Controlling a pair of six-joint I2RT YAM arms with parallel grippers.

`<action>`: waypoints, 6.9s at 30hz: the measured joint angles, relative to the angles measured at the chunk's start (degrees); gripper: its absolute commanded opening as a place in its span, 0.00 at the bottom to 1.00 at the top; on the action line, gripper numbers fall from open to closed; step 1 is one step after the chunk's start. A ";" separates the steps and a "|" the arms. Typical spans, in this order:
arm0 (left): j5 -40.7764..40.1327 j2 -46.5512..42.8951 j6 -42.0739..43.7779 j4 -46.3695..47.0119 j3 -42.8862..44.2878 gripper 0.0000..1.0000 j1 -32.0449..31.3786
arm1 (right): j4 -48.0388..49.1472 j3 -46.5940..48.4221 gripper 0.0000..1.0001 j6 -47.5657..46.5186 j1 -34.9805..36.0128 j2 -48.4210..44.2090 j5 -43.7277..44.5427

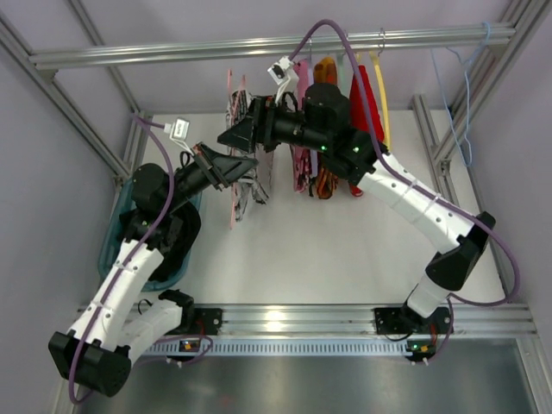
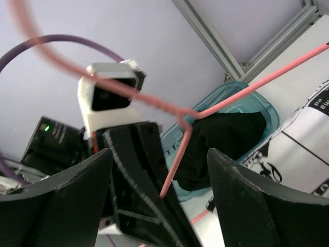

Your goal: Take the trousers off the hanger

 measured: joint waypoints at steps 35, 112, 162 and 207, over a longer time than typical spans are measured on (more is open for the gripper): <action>-6.84 -26.38 51.87 -30.73 2.10 0.89 0.09 | -5.29 -0.52 0.00 11.43 -0.96 -1.90 -2.16; -20.79 -7.61 35.60 -12.22 1.33 0.00 -0.72 | -1.73 -8.70 0.00 14.38 -4.26 -7.76 -3.98; -54.25 -37.42 72.43 -51.25 12.72 0.00 21.33 | -19.96 -22.91 0.00 -24.11 -2.75 -22.69 -15.34; 26.01 -18.10 91.49 -49.29 5.44 0.78 21.38 | -28.81 -5.77 0.00 -18.45 6.10 1.55 -37.44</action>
